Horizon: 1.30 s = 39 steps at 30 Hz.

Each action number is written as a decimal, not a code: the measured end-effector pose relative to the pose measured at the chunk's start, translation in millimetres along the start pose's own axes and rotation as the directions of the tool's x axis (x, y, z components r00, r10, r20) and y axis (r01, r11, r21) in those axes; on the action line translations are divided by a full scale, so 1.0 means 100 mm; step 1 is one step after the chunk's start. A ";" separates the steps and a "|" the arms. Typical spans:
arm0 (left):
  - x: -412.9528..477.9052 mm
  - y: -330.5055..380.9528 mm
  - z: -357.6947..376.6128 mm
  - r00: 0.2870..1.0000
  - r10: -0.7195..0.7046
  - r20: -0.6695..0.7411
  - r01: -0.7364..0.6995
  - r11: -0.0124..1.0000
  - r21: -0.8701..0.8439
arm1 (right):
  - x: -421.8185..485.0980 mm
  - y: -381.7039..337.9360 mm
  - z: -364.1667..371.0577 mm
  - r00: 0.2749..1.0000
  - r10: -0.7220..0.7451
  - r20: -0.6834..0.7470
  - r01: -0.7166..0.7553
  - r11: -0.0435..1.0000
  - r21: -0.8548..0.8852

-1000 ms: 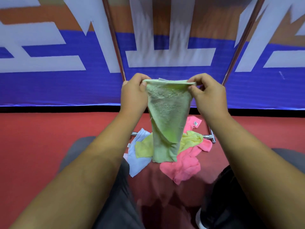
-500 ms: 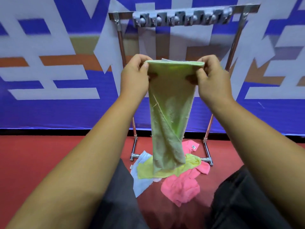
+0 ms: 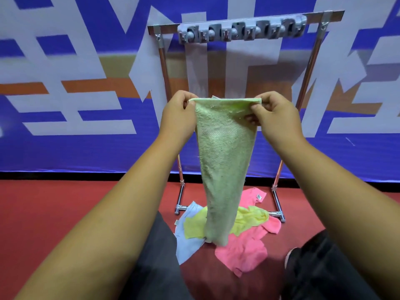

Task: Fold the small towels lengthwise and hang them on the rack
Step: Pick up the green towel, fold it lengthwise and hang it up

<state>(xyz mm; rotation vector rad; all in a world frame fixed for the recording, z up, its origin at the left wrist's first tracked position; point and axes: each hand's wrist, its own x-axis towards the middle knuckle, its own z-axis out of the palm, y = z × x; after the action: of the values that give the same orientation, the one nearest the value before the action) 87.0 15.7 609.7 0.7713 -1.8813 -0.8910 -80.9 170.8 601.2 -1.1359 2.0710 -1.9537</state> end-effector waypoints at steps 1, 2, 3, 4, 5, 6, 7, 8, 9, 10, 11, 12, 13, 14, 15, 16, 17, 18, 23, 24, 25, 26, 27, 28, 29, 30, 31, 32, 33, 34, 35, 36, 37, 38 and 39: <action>-0.01 -0.04 0.02 1.000 -0.012 0.011 0.012 1.000 -0.011 | 0.01 0.05 0.01 1.000 0.009 -0.001 -0.009 1.000 0.004; 0.00 -0.07 0.05 1.000 -0.011 0.010 0.011 1.000 -0.024 | 0.02 0.08 0.02 1.000 0.021 -0.003 -0.021 1.000 0.013; 0.01 -0.08 0.07 1.000 0.000 -0.003 0.000 0.999 -0.039 | 0.04 0.10 0.02 1.000 0.027 -0.005 -0.026 0.999 0.032; 0.00 -0.10 0.07 1.000 0.017 -0.020 -0.018 0.999 -0.050 | 0.03 0.12 0.03 0.999 0.032 -0.008 -0.032 0.998 0.052; -0.03 -0.14 0.06 0.999 0.029 -0.035 -0.031 0.998 -0.055 | -0.02 0.13 0.04 0.999 0.037 -0.010 -0.036 0.997 0.061; -0.06 -0.17 0.04 0.999 0.031 -0.042 -0.033 0.998 -0.054 | -0.06 0.14 0.07 0.999 0.048 -0.004 -0.048 0.997 0.061; 0.02 -0.27 0.17 0.999 0.011 -0.030 -0.012 0.998 -0.058 | 0.03 0.29 0.08 0.998 0.065 -0.004 -0.064 0.996 0.054; 0.11 -0.38 0.30 1.000 -0.009 -0.022 0.008 0.998 -0.065 | 0.11 0.44 0.10 0.997 0.072 -0.009 -0.071 0.997 0.042; 0.08 -0.39 0.29 1.000 -0.016 -0.020 0.014 0.997 -0.077 | 0.08 0.48 0.10 0.998 0.060 -0.016 -0.059 0.998 0.019; 0.04 -0.40 0.30 0.999 -0.018 -0.028 0.016 0.996 -0.087 | 0.06 0.50 0.10 0.998 0.055 -0.031 -0.055 0.998 -0.003; 0.03 -0.39 0.31 0.999 -0.017 -0.040 0.013 0.995 -0.101 | 0.05 0.51 0.08 0.997 0.053 -0.056 -0.053 0.999 0.000; 0.03 -0.39 0.32 0.999 -0.014 -0.049 0.009 0.994 -0.112 | 0.06 0.51 0.06 0.996 0.051 -0.075 -0.050 0.999 0.019; 0.03 -0.41 0.35 0.998 -0.024 -0.054 0.018 0.993 -0.119 | 0.08 0.54 0.05 0.995 0.055 -0.083 -0.052 0.998 0.039; 0.03 -0.46 0.40 0.998 -0.038 -0.053 0.031 0.992 -0.118 | 0.10 0.59 0.07 0.995 0.060 -0.084 -0.056 0.997 0.045; 0.03 -0.52 0.46 0.997 -0.047 -0.056 0.040 0.993 -0.112 | 0.11 0.66 0.09 0.994 0.068 -0.082 -0.064 0.997 0.047; 0.02 -0.57 0.51 0.997 -0.052 -0.062 0.045 0.993 -0.109 | 0.11 0.73 0.11 0.994 0.080 -0.078 -0.076 0.996 0.050; 0.01 -0.61 0.55 0.996 -0.059 -0.069 0.051 0.993 -0.110 | 0.10 0.79 0.13 0.992 0.095 -0.079 -0.091 0.994 0.059; 0.01 -0.64 0.59 0.995 -0.067 -0.072 0.059 0.992 -0.113 | 0.10 0.85 0.15 0.990 0.115 -0.079 -0.110 0.992 0.067; -0.02 -0.90 0.78 0.994 -0.090 -0.063 0.081 0.988 -0.128 | 0.07 1.28 0.24 0.976 0.211 -0.062 -0.203 0.972 0.117; -0.02 -0.97 0.81 0.993 -0.101 -0.054 0.093 0.988 -0.124 | 0.08 1.36 0.26 0.974 0.221 -0.050 -0.214 0.970 0.117; -0.01 -1.03 0.85 0.993 -0.112 -0.043 0.106 0.987 -0.122 | 0.11 1.43 0.29 0.972 0.230 -0.043 -0.223 0.967 0.123; 0.02 -1.09 0.88 0.992 -0.119 -0.031 0.114 0.987 -0.116 | 0.14 1.48 0.31 0.971 0.238 -0.036 -0.231 0.964 0.131; 0.05 -1.13 0.90 0.992 -0.121 -0.022 0.118 0.987 -0.106 | 0.19 1.52 0.33 0.971 0.238 -0.028 -0.233 0.963 0.135; 0.08 -1.17 0.92 0.992 -0.121 -0.020 0.119 0.988 -0.101 | 0.23 1.55 0.36 0.972 0.235 -0.020 -0.231 0.964 0.130; 0.12 -1.21 0.94 0.992 -0.121 -0.025 0.118 0.988 -0.104 | 0.28 1.57 0.38 0.973 0.230 -0.013 -0.227 0.967 0.116; 0.16 -1.25 0.95 0.992 -0.121 -0.033 0.116 0.986 -0.118 | 0.33 1.60 0.40 0.974 0.226 -0.007 -0.224 0.970 0.096; 0.20 -1.29 0.97 0.992 -0.122 -0.044 0.115 0.984 -0.139 | 0.37 1.62 0.43 0.975 0.223 -0.003 -0.222 0.972 0.079; 0.24 -1.34 0.98 0.991 -0.127 -0.050 0.117 0.980 -0.160 | 0.41 1.65 0.44 0.975 0.223 -0.004 -0.222 0.973 0.064; 0.28 -1.40 0.99 0.990 -0.134 -0.049 0.123 0.976 -0.177 | 0.44 1.67 0.46 0.975 0.223 -0.007 -0.222 0.974 0.053; 0.30 -1.46 1.01 0.989 -0.145 -0.043 0.134 0.972 -0.192 | 0.47 1.70 0.47 0.975 0.224 -0.012 -0.223 0.974 0.047; 0.33 -1.51 1.03 0.987 -0.158 -0.037 0.148 0.968 -0.201 | 0.50 1.71 0.48 0.973 0.228 -0.016 -0.227 0.973 0.047; 0.35 -1.55 1.05 0.984 -0.172 -0.033 0.162 0.964 -0.210 | 0.53 1.72 0.50 0.972 0.235 -0.025 -0.233 0.971 0.051; 0.37 -1.58 1.06 0.982 -0.187 -0.031 0.175 0.958 -0.229 | 0.55 1.74 0.51 0.969 0.245 -0.034 -0.242 0.968 0.060; 0.39 -1.59 1.08 0.979 -0.203 -0.026 0.189 0.944 -0.271 | 0.57 1.74 0.52 0.966 0.255 -0.042 -0.251 0.965 0.074; 0.40 -1.59 1.09 0.973 -0.229 -0.017 0.211 0.919 -0.333 | 0.57 1.74 0.53 0.963 0.265 -0.044 -0.260 0.961 0.096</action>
<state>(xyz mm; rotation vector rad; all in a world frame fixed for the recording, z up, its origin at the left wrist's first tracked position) -2.9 -74.0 459.1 0.7994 -1.5598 -1.2746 -173.1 80.3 461.0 -0.7518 2.0166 -1.9459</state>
